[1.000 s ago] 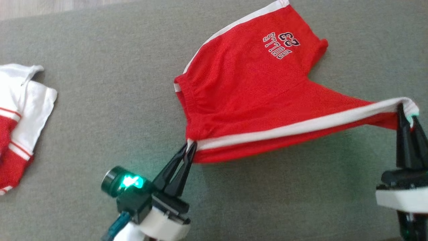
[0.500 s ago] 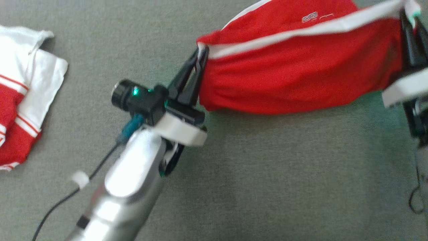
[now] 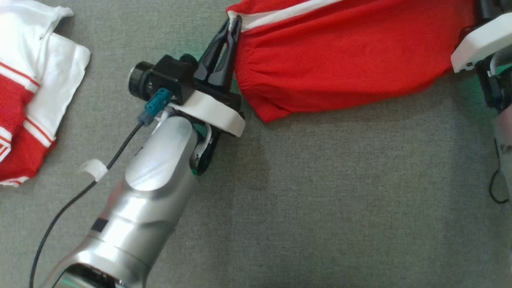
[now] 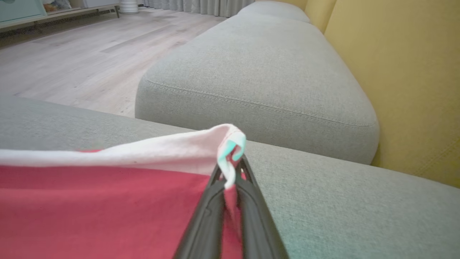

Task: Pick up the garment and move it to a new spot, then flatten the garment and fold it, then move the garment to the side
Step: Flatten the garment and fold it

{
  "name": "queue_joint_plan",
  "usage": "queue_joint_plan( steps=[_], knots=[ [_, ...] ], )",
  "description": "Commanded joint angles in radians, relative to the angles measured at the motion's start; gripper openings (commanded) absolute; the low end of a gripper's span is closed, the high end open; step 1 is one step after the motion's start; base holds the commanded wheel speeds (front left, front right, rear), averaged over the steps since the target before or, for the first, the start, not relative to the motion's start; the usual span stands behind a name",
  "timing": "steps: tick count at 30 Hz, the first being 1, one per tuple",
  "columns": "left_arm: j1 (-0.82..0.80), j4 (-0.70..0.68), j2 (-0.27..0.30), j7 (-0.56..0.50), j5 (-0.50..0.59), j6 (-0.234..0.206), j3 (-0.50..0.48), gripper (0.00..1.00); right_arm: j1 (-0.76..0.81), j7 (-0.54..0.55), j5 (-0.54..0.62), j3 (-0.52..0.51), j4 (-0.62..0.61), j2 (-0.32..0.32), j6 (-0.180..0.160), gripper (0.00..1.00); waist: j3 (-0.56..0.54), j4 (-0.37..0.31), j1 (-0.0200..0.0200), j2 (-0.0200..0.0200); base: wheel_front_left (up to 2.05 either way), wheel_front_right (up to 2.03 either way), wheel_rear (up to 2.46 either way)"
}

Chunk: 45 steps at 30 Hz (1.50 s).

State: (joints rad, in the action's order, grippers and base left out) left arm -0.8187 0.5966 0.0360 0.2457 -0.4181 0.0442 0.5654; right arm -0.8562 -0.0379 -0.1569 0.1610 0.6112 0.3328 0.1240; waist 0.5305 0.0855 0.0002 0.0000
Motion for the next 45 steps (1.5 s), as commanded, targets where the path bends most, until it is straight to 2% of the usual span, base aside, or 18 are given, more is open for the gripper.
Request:
queue_joint_plan(
  steps=[1, 5, 9, 12, 13, 17, 21, 24, 25, 26, 30, 34, 38, 42, 45],
  knots=[
    [-0.025, -0.018, 0.015, 0.012, -0.028, 0.002, 0.0, 1.0, -0.023, -0.039, 0.012, 0.007, 0.01, 0.007, 0.007, 1.0, 0.004, 0.006, -0.0002, 0.0, 0.0, 0.0, 0.0],
    [-0.016, -0.029, 0.015, 0.015, -0.033, -0.021, 0.015, 1.0, -0.023, -0.093, 0.007, 0.01, 0.073, 0.0, 0.007, 1.0, -0.013, 0.013, -0.0002, 0.0, 0.0, 0.0, 0.0],
    [0.056, -0.156, 0.024, 0.016, 0.078, -0.089, -0.031, 1.0, 0.006, -0.108, -0.025, 0.031, 0.107, 0.015, 0.007, 1.0, -0.041, 0.011, -0.0002, 0.0, 0.0, 0.0, 0.0],
    [0.167, -0.28, 0.037, 0.016, 0.17, -0.137, -0.065, 1.0, 0.03, -0.08, -0.072, 0.045, 0.145, 0.03, 0.007, 1.0, -0.063, 0.018, -0.0002, 0.0, 0.0, 0.0, 0.0],
    [0.167, -0.28, 0.037, 0.016, 0.17, -0.137, -0.065, 1.0, 0.03, -0.08, -0.072, 0.045, 0.145, 0.03, 0.007, 1.0, -0.063, 0.018, -0.0002, 0.0, 0.0, 0.0, 0.0],
    [0.32, -0.426, 0.035, 0.016, 0.236, -0.183, -0.116, 1.0, 0.045, -0.058, -0.147, 0.006, 0.214, 0.061, 0.007, 1.0, -0.087, 0.05, -0.0002, 0.0, 0.0, 0.0, 0.0],
    [0.444, -0.529, 0.026, 0.016, 0.264, -0.204, -0.139, 1.0, 0.066, -0.013, -0.21, -0.01, 0.29, 0.084, 0.007, 1.0, -0.104, 0.097, -0.0002, 0.0, 0.0, 0.0, 0.0],
    [0.511, -0.577, 0.02, 0.016, 0.269, -0.21, -0.147, 1.0, 0.087, 0.054, -0.281, 0.025, 0.317, 0.083, 0.007, 1.0, -0.117, 0.125, -0.0002, 0.0, 0.0, 0.0, 0.0],
    [0.528, -0.589, 0.019, 0.016, 0.273, -0.212, -0.149, 1.0, 0.093, 0.071, -0.303, 0.034, 0.321, 0.086, 0.007, 0.8, -0.122, 0.132, -0.0002, 0.0, 0.0, 0.0, 0.0],
    [0.556, -0.606, 0.018, 0.016, 0.279, -0.215, -0.152, 1.0, 0.103, 0.087, -0.333, 0.051, 0.324, 0.097, 0.007, 0.0, -0.133, 0.141, -0.0002, 0.0, 0.0, 0.0, 0.0],
    [0.597, -0.615, 0.016, 0.016, 0.275, -0.216, -0.167, 1.0, 0.117, 0.065, -0.374, 0.051, 0.345, 0.119, 0.007, 0.0, -0.168, 0.133, -0.0002, 0.0, 0.0, 0.0, 0.0],
    [0.625, -0.614, 0.015, 0.016, 0.273, -0.211, -0.188, 1.0, 0.142, 0.023, -0.401, 0.039, 0.367, 0.131, 0.007, 0.0, -0.213, 0.097, -0.0002, 0.0, 0.0, 0.0, 0.0],
    [0.644, -0.616, 0.015, 0.016, 0.283, -0.2, -0.202, 1.0, 0.187, -0.002, -0.417, 0.03, 0.372, 0.178, 0.007, 0.0, -0.25, 0.056, -0.0002, 0.0, 0.0, 0.0, 0.0],
    [0.655, -0.615, 0.015, 0.016, 0.292, -0.191, -0.217, 1.0, 0.219, -0.032, -0.412, 0.032, 0.35, 0.235, 0.007, 0.0, -0.269, 0.023, -0.0002, 0.0, 0.0, 0.0, 0.0],
    [0.662, -0.612, 0.015, 0.016, 0.297, -0.184, -0.225, 1.0, 0.211, -0.042, -0.408, 0.047, 0.301, 0.239, 0.007, 0.0, -0.278, 0.0, -0.0002, 0.0, 0.0, 0.0, 0.0]
  ],
)
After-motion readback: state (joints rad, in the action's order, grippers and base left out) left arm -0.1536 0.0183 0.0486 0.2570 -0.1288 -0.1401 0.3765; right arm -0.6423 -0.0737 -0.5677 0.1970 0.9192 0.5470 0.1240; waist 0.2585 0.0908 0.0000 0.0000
